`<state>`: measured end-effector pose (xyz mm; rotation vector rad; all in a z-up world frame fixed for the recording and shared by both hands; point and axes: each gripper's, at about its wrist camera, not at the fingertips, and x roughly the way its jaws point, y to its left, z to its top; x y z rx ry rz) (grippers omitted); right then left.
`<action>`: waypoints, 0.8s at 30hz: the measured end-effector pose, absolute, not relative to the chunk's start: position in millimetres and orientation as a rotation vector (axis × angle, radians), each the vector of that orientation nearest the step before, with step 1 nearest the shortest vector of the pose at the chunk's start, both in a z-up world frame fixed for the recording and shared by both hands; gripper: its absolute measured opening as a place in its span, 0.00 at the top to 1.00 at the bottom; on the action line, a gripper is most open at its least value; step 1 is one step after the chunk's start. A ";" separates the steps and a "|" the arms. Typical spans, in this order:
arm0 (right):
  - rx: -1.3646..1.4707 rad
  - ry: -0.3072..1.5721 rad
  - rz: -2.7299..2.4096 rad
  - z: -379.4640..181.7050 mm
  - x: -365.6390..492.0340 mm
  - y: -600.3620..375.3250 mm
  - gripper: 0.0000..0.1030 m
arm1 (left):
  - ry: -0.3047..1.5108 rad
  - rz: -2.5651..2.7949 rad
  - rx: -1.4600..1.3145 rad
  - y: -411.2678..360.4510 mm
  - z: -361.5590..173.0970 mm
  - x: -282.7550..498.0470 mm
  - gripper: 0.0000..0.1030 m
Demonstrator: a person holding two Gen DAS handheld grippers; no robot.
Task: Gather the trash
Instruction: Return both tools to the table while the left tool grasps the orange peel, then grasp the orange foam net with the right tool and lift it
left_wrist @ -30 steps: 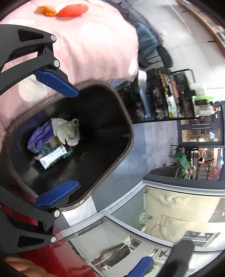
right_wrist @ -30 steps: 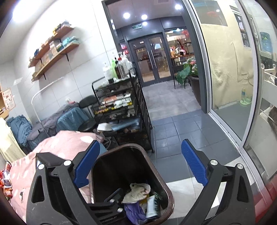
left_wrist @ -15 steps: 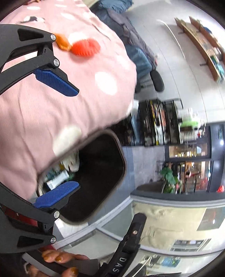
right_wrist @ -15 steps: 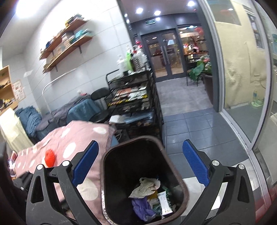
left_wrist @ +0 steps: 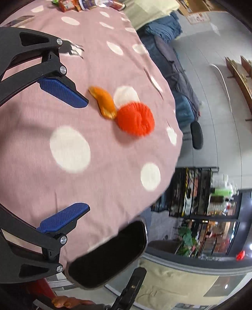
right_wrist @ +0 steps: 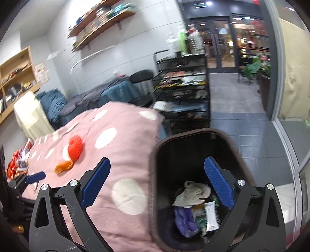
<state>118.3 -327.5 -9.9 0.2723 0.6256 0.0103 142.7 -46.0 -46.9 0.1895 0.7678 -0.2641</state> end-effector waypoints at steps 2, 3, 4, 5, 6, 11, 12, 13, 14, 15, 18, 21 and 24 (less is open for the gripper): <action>0.263 0.635 0.027 -13.9 125.0 -318.3 0.07 | 0.788 -0.235 0.173 -27.9 -49.5 150.5 0.05; 0.241 0.654 0.061 -15.2 135.1 -303.1 0.07 | 0.800 -0.223 0.160 -16.6 -51.4 156.0 0.05; 0.241 0.654 0.061 -16.3 135.6 -300.6 0.07 | 0.804 -0.218 0.154 -9.9 -52.7 159.0 0.05; 0.224 0.672 0.101 -16.9 145.0 -286.4 0.07 | 0.811 -0.211 0.148 -2.1 -54.3 166.4 0.05; 0.222 0.674 0.106 -18.1 147.1 -283.1 0.07 | 0.819 -0.202 0.150 2.2 -55.8 170.8 0.06; 0.165 0.699 0.174 -19.5 168.1 -246.7 0.07 | 0.881 -0.196 0.151 21.2 -65.0 204.4 0.22; 0.161 0.700 0.180 -20.6 170.1 -242.5 0.07 | 0.896 -0.192 0.151 22.5 -67.3 209.9 0.26; 0.156 0.709 0.199 -21.1 176.9 -232.7 0.07 | 0.911 -0.184 0.157 24.3 -70.7 217.4 0.29; 0.154 0.711 0.205 -21.8 179.3 -228.4 0.07 | 0.920 -0.183 0.160 24.0 -73.1 221.8 0.30; 0.152 0.716 0.219 -21.7 184.2 -220.3 0.07 | 0.936 -0.192 0.151 26.2 -77.1 229.9 0.33; 0.146 0.724 0.240 -20.6 192.2 -211.9 0.07 | 0.987 -0.200 0.113 30.4 -87.3 246.7 0.48; 0.139 0.752 0.282 -21.4 210.3 -193.8 0.07 | 1.011 -0.227 0.097 30.7 -93.5 254.9 0.64; 0.141 0.779 0.309 -21.4 225.1 -188.2 0.07 | 1.018 -0.237 0.070 33.8 -95.3 254.6 0.78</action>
